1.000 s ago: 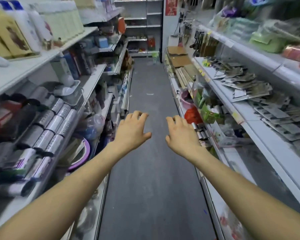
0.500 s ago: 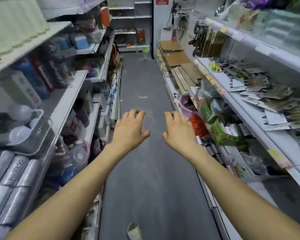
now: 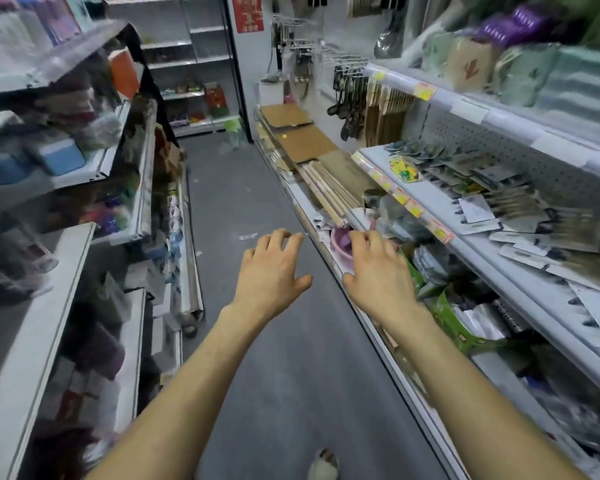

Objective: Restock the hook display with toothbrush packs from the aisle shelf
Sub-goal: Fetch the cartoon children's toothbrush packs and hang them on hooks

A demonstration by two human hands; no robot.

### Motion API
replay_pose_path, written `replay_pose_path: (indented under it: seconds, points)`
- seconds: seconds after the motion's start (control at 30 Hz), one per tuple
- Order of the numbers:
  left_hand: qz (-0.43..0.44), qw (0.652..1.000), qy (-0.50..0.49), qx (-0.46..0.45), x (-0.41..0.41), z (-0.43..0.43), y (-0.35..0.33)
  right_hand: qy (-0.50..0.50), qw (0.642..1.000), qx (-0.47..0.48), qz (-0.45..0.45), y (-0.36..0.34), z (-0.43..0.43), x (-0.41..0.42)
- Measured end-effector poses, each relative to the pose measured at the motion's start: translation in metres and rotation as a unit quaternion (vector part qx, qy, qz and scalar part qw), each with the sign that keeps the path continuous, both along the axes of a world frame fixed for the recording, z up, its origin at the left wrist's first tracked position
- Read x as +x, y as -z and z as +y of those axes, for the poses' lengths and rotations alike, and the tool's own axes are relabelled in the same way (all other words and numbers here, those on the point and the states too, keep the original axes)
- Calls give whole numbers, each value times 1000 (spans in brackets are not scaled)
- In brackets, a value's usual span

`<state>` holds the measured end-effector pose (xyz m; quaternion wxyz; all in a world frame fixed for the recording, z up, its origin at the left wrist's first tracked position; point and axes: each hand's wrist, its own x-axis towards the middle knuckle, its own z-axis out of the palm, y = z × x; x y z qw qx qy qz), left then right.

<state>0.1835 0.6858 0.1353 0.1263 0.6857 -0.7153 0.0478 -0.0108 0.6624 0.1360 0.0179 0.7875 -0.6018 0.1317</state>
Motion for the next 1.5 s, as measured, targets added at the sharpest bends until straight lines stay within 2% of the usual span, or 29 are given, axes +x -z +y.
replay_pose_path:
  seconds: [0.33,0.63,0.93,1.23,1.5]
  points:
    - [9,1000,-5,-5,43,-193,-3,24,999,15,-22,3,-190,30]
    - [20,992,120,20,33,-373,23,154,988,23,-17,30,-318,15]
    - [22,964,260,48,39,-548,31,302,948,77,-59,27,-420,34]
    - [24,932,350,91,15,-667,50,385,912,95,-106,53,-485,16]
    - [37,931,347,111,-11,-747,67,388,901,101,-168,87,-571,-41]
